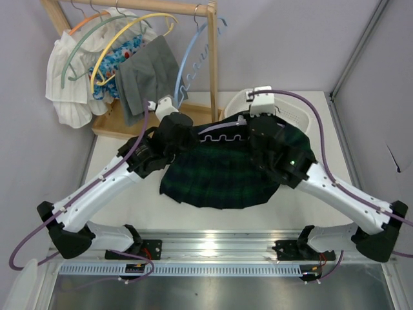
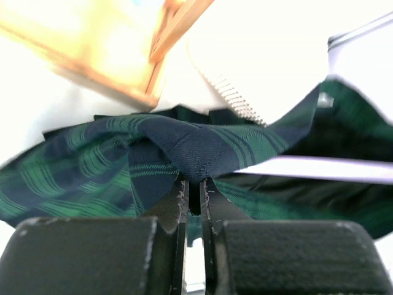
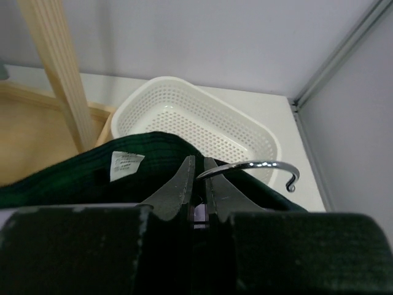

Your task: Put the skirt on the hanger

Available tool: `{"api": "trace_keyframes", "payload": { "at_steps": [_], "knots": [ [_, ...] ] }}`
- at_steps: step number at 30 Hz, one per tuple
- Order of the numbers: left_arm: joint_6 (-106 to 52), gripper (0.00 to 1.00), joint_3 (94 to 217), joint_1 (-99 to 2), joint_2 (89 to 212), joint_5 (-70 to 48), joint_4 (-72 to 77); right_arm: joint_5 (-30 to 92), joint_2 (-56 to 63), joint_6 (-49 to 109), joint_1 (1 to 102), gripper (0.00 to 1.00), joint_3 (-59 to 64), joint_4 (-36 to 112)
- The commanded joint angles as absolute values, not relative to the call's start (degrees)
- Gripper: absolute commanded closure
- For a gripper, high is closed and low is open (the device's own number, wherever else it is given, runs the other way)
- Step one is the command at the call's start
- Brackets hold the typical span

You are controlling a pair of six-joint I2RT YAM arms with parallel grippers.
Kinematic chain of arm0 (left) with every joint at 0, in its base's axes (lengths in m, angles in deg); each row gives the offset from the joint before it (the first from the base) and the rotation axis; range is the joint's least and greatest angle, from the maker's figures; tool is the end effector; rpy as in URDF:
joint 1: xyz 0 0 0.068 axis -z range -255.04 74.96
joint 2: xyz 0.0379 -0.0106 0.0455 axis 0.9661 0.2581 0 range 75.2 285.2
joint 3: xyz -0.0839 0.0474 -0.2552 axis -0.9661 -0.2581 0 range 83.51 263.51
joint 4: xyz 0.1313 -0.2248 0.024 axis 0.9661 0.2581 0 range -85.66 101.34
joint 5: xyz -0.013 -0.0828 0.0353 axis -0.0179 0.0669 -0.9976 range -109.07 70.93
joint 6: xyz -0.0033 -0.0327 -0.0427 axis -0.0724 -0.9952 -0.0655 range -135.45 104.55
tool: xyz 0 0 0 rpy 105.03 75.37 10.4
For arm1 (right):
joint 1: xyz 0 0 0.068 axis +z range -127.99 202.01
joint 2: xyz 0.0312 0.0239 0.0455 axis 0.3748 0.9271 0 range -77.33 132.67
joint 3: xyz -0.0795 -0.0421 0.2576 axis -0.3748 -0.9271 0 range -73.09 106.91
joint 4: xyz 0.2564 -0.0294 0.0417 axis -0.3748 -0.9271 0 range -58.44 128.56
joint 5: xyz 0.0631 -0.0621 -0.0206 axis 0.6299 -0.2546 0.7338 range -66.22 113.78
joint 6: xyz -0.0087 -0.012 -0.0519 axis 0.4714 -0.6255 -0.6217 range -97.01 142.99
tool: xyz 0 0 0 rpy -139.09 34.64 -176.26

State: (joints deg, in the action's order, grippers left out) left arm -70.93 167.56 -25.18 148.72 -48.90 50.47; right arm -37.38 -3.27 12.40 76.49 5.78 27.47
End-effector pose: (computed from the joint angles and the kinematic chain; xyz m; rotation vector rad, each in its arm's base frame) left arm 0.1813 -0.1877 0.4094 -0.3947 2.1085 -0.5253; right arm 0.1865 0.2074 0.4376 -0.1319 1.6270 -0.3076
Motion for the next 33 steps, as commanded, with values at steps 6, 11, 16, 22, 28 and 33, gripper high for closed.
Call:
{"api": "trace_keyframes", "payload": {
  "at_steps": [6, 11, 16, 22, 28, 33],
  "knots": [
    [-72.0, 1.00, 173.3, -25.9, 152.8, -49.8, 42.8, -20.1, -14.8, 20.6, 80.0, 1.00, -3.9, 37.8],
    [-71.8, 1.00, 174.0, -25.9, 153.2, -48.7, 42.7, -20.2, -14.1, 19.2, 80.4, 1.00, -3.0, 37.8],
    [-71.4, 1.00, 171.1, -26.1, 149.0, -49.6, 44.8, -30.4, -12.1, 22.0, 75.3, 1.00, 2.6, 34.3],
    [-73.5, 1.00, 165.8, -28.5, 143.9, -48.3, 45.6, -33.1, -10.7, 14.3, 70.5, 1.00, 5.1, 40.2],
    [-73.8, 1.00, 165.1, -30.3, 141.2, -45.9, 46.7, -32.4, -9.3, 10.9, 70.6, 1.00, 2.8, 42.2],
    [-75.5, 1.00, 165.6, -31.4, 139.1, -40.9, 43.5, -32.7, -8.7, 0.5, 76.1, 1.00, -3.4, 54.1]
  ]
}}
